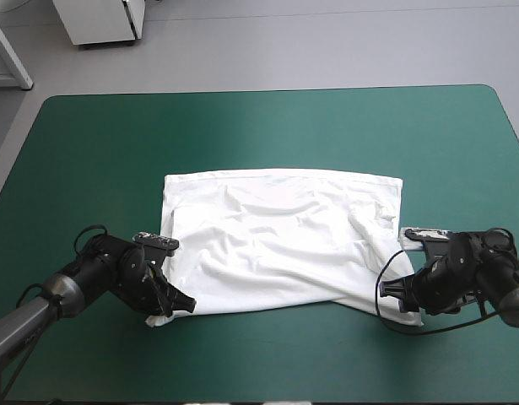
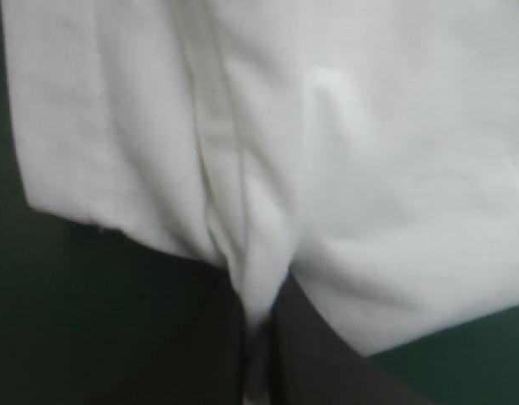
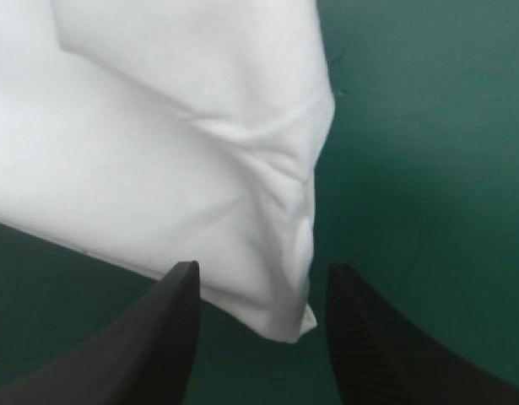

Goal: Fold the cloth

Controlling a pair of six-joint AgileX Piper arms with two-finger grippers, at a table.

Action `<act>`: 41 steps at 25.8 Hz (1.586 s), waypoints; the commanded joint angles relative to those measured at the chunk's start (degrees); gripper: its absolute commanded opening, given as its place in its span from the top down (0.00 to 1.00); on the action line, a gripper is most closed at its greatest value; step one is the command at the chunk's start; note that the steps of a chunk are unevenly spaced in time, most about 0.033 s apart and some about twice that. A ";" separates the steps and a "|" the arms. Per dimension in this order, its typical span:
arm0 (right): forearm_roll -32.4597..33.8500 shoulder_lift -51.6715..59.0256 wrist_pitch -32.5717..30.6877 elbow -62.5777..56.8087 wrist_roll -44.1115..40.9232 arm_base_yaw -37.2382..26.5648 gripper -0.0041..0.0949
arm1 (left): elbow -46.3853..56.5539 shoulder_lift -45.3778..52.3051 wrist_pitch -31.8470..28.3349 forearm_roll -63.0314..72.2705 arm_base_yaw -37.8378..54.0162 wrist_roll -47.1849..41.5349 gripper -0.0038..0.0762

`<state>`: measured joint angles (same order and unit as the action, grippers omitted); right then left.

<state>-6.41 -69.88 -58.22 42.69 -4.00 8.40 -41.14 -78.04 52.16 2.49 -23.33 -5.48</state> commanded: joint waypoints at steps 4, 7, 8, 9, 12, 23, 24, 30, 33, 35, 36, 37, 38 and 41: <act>0.21 -3.64 1.42 0.93 0.69 -0.02 0.52 | 1.54 -1.04 -0.10 -1.43 -0.25 -0.03 0.96; -0.46 -4.83 1.44 -1.08 0.40 -0.02 0.60 | 1.54 -1.04 -1.26 -1.16 -0.25 -0.25 0.96; -0.77 -4.97 1.58 -1.97 0.40 -0.02 0.63 | 1.54 -1.04 -1.66 -0.77 -0.25 -0.25 0.96; -1.80 -5.37 2.07 -3.93 0.40 -0.02 0.69 | 1.43 -1.04 -1.92 -0.36 -0.25 -0.25 0.96; -3.38 -5.54 1.66 -5.59 0.50 -0.02 0.83 | 1.33 -1.04 -2.05 0.97 -0.25 -0.25 0.96; -3.14 -3.06 -3.55 9.02 -0.43 -0.02 0.98 | -12.87 -1.04 10.16 0.55 -0.25 2.80 0.96; -2.87 -2.77 -4.08 11.09 -0.43 -0.02 0.98 | -15.08 -1.04 11.09 0.24 -0.25 2.92 0.96; -2.07 -2.75 -5.27 21.21 -0.43 -0.02 0.98 | -27.93 -1.04 14.98 -3.61 -0.25 3.05 0.96; -1.69 -2.75 -3.82 25.20 -0.57 -0.02 0.98 | -33.37 -1.04 14.88 -6.27 -0.25 3.05 0.96; -1.17 -2.75 -1.84 27.50 -0.88 -0.02 0.98 | -36.15 -1.04 13.79 -8.92 -0.16 2.95 0.96; -1.17 -2.75 -0.70 28.17 -0.88 -0.02 0.98 | -36.93 -1.04 12.97 -10.37 -0.16 2.66 0.96; -1.17 -2.75 0.67 28.85 -0.88 -0.02 0.98 | -37.66 -1.04 12.30 -11.68 -0.16 2.53 0.96; -1.17 -2.75 3.13 29.13 -0.88 -0.02 0.98 | -38.03 -1.30 11.21 -13.25 -0.16 2.08 0.96; -1.17 -3.96 8.36 29.77 -1.29 -0.02 0.98 | -38.82 -2.74 7.89 -16.99 -0.16 0.12 0.96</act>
<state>-7.63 -74.43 -56.58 70.07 -5.05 8.40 -77.49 -81.29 64.22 -10.58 -23.33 -3.35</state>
